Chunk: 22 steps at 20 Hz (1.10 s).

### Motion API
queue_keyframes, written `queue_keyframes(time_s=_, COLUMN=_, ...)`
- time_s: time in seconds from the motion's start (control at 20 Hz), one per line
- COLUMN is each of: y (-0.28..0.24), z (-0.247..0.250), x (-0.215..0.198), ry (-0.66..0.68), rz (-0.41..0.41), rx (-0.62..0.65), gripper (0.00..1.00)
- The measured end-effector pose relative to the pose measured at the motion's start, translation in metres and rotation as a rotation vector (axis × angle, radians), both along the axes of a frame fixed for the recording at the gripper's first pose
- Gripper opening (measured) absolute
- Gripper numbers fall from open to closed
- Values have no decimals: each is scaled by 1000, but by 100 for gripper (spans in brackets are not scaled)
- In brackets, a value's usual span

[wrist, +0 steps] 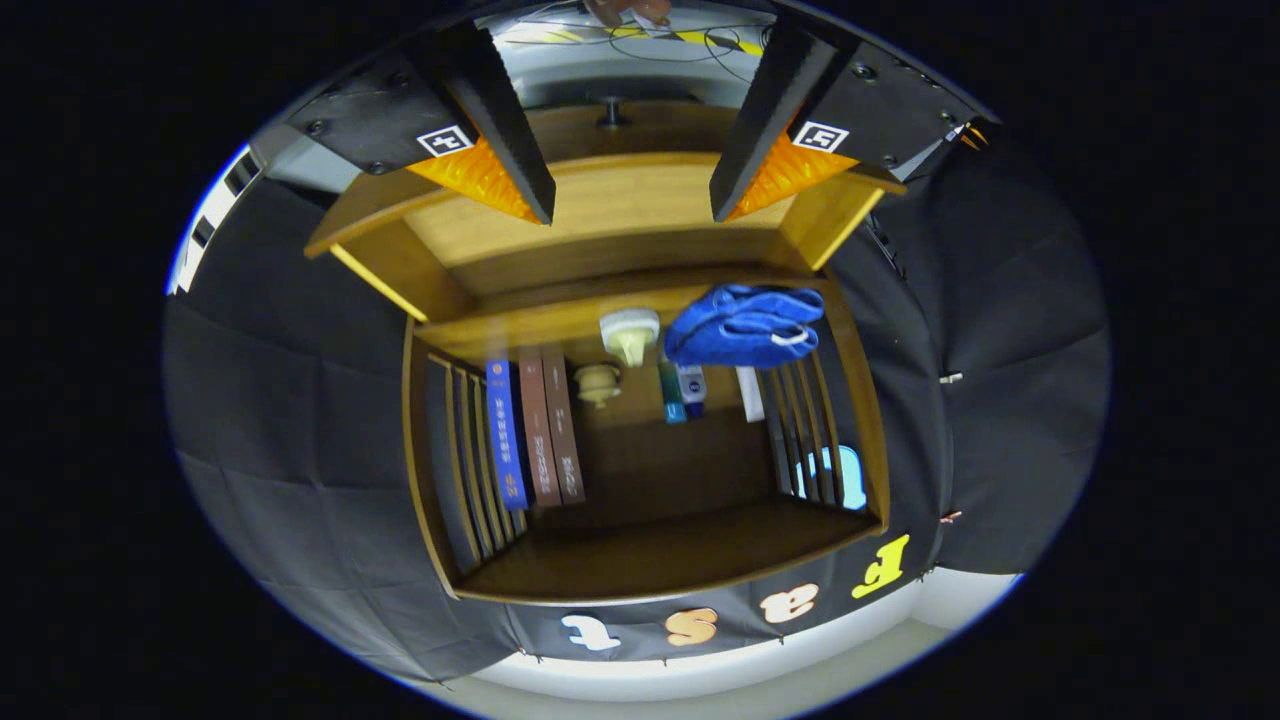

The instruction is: Pull open the drawer, take out the items inside it, and place them on the countertop above the cabinet.

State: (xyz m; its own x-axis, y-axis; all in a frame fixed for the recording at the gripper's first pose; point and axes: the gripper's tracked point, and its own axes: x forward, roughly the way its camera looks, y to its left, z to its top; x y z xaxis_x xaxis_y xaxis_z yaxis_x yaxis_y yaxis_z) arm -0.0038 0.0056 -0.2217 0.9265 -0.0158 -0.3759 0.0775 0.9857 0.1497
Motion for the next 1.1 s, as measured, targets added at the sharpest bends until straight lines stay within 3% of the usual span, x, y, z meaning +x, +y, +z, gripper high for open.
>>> queue_keyframes(time_s=0.55, y=1, z=-88, x=-2, ry=47, rz=3, rx=-22, gripper=100)
queue_keyframes(time_s=1.1, y=-1, z=-88, x=21, ry=47, rz=0, rx=-39, gripper=100)
